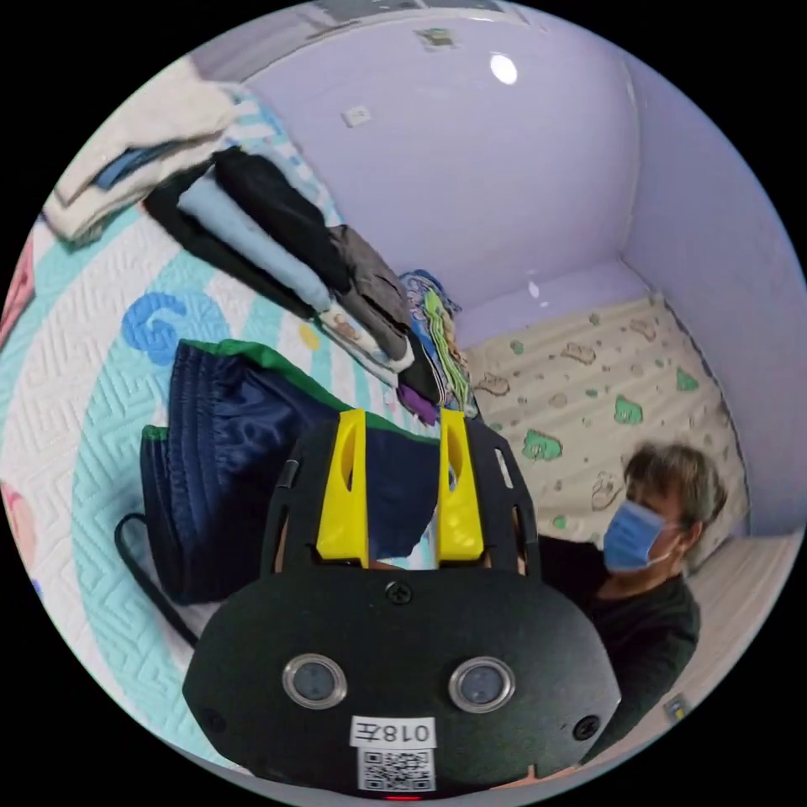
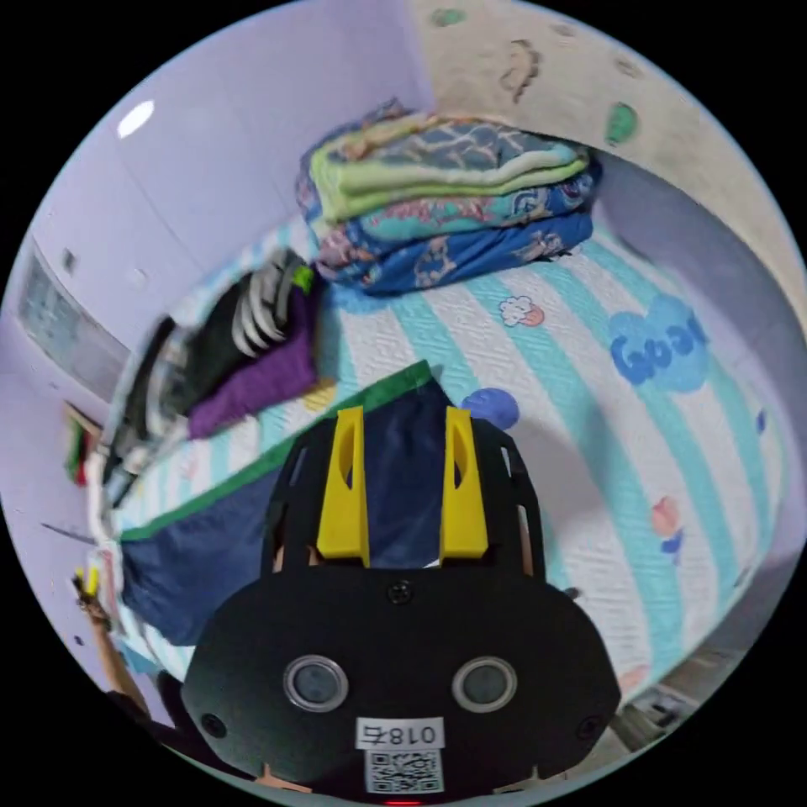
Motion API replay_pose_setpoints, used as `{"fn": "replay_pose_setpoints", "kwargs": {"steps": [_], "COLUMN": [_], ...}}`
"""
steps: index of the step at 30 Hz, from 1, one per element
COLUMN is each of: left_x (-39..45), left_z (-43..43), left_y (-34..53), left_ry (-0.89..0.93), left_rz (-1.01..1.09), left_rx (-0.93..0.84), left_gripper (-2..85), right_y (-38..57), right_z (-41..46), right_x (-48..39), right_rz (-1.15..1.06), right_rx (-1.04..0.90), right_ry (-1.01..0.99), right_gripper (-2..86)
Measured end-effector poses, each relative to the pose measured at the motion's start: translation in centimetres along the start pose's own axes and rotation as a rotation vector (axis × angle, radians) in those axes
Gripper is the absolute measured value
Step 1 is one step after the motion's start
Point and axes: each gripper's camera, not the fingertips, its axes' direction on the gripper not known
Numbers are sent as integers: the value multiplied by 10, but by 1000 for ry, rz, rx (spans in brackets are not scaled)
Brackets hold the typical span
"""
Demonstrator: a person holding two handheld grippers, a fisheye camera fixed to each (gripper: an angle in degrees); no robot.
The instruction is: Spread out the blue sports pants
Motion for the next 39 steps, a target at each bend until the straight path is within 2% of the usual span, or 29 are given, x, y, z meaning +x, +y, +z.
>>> {"fn": "replay_pose_setpoints", "kwargs": {"steps": [4, 7, 10, 12, 14, 16, 20, 25, 29, 34, 39], "left_x": [30, 17, 2, 5, 14, 37, 70, 90, 102, 110, 123], "left_z": [-28, -44, -42, -38, -34, -33, -33, -33, -20, -5, -8], "left_y": [61, 105, 124, 124, 120, 112, 102, 86, 79, 61, 50], "left_ry": [-224, -252, -308, -358, -384, -478, -568, -617, -655, -683, -690], "left_rz": [20, -108, -219, -222, -208, -126, 30, 98, 157, 154, 132], "left_rx": [56, 190, 218, 221, 229, 242, 235, 158, 104, 53, 28], "left_gripper": [116, 121, 126, 125, 124, 120, 123, 129, 135, 136, 132], "right_y": [84, 157, 227, 265, 305, 326, 356, 370, 378, 393, 419], "right_z": [-6, 15, 40, 52, 66, 76, 104, 117, 114, 151, 159], "right_x": [-6, -47, -117, -168, -228, -263, -305, -325, -349, -382, -389], "right_rz": [-20, -68, -202, -327, -488, -557, -560, -505, -595, -744, -774], "right_rx": [-80, -239, -397, -459, -471, -452, -420, -362, -273, -378, -402], "right_ry": [-404, -700, -836, -824, -714, -588, -376, -341, -275, -210, -185], "right_gripper": [129, 129, 125, 125, 124, 125, 118, 113, 108, 114, 56]}}
